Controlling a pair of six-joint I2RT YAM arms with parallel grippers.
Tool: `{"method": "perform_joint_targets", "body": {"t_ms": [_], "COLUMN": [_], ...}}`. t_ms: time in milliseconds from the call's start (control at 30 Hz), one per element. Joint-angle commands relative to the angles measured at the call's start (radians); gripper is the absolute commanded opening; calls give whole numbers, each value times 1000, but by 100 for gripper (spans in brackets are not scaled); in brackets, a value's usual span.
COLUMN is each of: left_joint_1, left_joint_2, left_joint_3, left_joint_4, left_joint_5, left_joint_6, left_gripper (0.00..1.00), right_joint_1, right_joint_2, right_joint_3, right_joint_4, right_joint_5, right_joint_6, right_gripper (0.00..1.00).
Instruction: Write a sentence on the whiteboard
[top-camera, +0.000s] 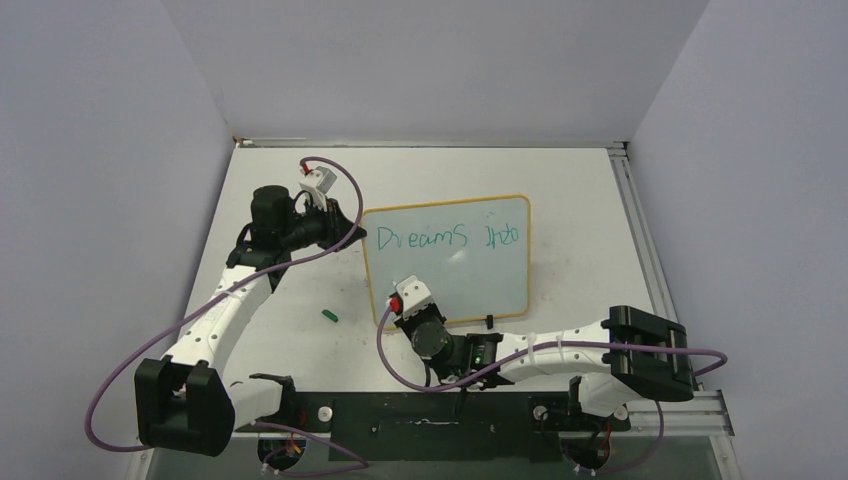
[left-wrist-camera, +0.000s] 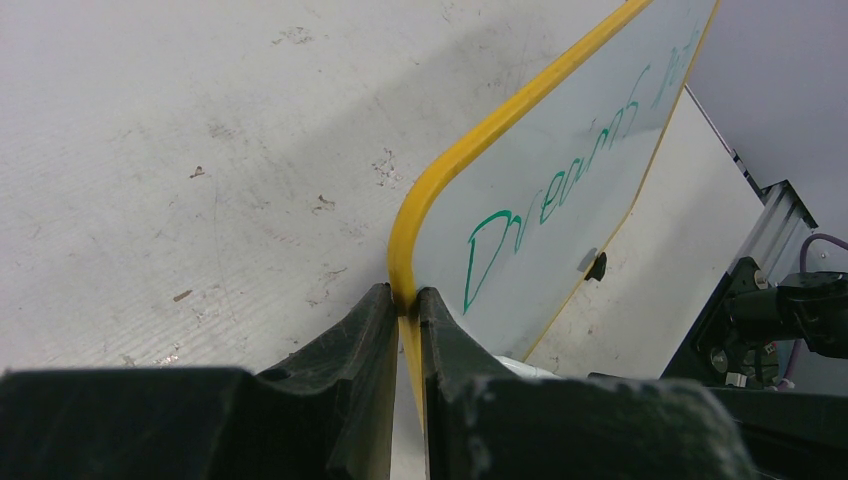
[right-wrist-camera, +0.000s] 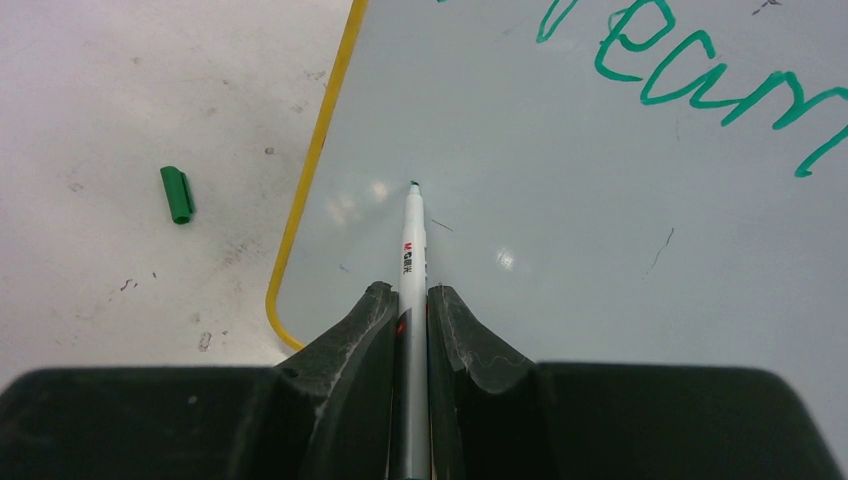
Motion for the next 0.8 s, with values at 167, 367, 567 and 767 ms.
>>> {"method": "perform_joint_targets", "body": {"t_ms": [167, 367, 567, 767], "left_joint_1": [-10, -11, -10, -11], "left_joint_2": [-29, -30, -29, -27], "left_joint_3": [25, 24, 26, 26], "left_joint_4": [19, 19, 19, 19], "left_joint_5": [5, 4, 5, 4], "left_joint_6": [-8, -8, -8, -8], "left_gripper": [0, 0, 0, 0], "right_joint_1": [0, 2, 10, 16], "right_joint_2": [-26, -26, -28, -33], "right_joint_3": [17, 5, -9, -14], "right_joint_4": [-56, -93, -121, -110], "right_joint_5": [78, 51, 11, 22], "right_joint_6": [62, 101, 142, 150], "right_gripper": [5, 5, 5, 5]}}
